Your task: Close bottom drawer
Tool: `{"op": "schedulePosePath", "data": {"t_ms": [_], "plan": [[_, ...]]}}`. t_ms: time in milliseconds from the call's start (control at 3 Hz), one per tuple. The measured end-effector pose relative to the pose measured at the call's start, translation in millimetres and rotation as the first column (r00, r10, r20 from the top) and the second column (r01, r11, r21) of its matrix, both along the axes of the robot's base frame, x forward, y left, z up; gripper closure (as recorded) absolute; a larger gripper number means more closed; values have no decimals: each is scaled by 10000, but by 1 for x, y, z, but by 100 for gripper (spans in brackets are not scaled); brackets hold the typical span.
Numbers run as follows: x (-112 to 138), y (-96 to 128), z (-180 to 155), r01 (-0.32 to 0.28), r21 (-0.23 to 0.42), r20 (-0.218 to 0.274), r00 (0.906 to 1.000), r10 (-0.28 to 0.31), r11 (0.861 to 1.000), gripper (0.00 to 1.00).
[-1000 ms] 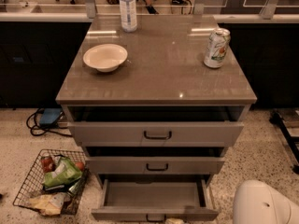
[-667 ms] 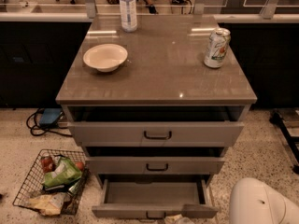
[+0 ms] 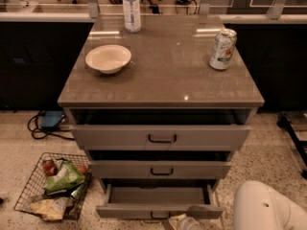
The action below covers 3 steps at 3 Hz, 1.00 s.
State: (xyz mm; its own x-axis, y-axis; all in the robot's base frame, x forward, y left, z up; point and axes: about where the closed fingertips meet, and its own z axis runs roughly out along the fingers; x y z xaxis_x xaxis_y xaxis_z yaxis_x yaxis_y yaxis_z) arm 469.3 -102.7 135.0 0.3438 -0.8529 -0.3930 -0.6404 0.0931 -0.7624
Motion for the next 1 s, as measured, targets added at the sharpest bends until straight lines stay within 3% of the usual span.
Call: {"op": "schedulePosePath", "data": {"t_ms": [1000], "plan": [[-5,1,0,-2,-2,3,10000,2,10000,100]]}}
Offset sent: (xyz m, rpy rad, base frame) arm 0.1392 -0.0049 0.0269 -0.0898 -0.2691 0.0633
